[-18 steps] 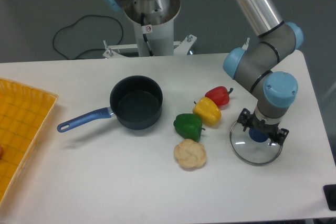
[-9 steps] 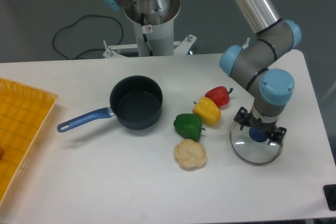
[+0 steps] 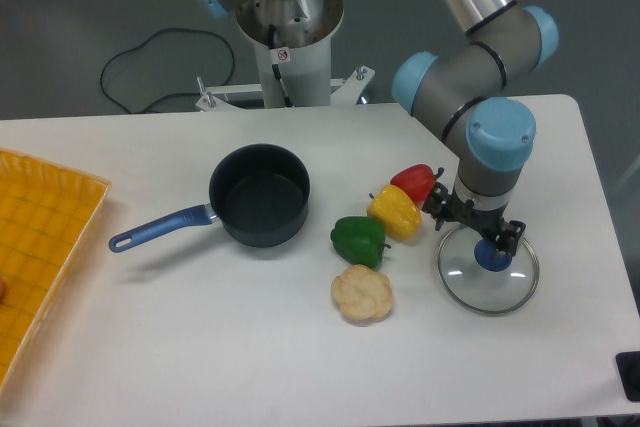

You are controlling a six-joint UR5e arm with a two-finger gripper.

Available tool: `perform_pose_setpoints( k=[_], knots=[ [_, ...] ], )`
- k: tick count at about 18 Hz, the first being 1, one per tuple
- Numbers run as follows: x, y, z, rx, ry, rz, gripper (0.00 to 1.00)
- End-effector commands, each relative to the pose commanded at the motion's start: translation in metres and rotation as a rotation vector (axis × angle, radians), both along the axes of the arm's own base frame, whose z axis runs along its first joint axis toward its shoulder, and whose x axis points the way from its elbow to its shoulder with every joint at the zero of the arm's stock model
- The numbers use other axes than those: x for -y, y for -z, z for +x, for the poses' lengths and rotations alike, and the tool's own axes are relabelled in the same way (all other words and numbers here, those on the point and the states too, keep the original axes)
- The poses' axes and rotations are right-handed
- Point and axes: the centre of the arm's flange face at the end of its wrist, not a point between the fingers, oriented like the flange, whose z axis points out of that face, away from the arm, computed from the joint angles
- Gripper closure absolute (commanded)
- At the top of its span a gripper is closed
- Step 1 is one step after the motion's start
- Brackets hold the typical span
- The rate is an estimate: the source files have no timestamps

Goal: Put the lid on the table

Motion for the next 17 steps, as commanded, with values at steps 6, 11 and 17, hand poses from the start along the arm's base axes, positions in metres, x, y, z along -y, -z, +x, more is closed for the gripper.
perform_pose_setpoints(
  k=[6, 11, 17],
  knots=[
    [0.006, -0.032, 0.010, -0.013, 0.009, 0.004, 0.00],
    [0.011, -0.047, 0.011, -0.028, 0.004, 0.002, 0.00],
    [0.011, -0.048, 0.012, -0.030, 0.006, -0.007, 0.00]
  ],
)
